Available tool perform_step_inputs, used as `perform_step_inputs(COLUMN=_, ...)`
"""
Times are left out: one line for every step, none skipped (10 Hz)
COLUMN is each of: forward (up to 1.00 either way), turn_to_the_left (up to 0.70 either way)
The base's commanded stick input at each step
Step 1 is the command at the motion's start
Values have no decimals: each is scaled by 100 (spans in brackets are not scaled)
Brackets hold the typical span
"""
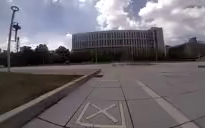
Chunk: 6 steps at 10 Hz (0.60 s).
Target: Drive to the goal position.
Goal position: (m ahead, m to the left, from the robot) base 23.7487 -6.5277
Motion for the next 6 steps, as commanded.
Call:
perform_step_inputs(forward=6, turn_to_the_left=0)
perform_step_inputs(forward=5, turn_to_the_left=0)
perform_step_inputs(forward=6, turn_to_the_left=0)
perform_step_inputs(forward=6, turn_to_the_left=0)
perform_step_inputs(forward=5, turn_to_the_left=0)
perform_step_inputs(forward=6, turn_to_the_left=0)
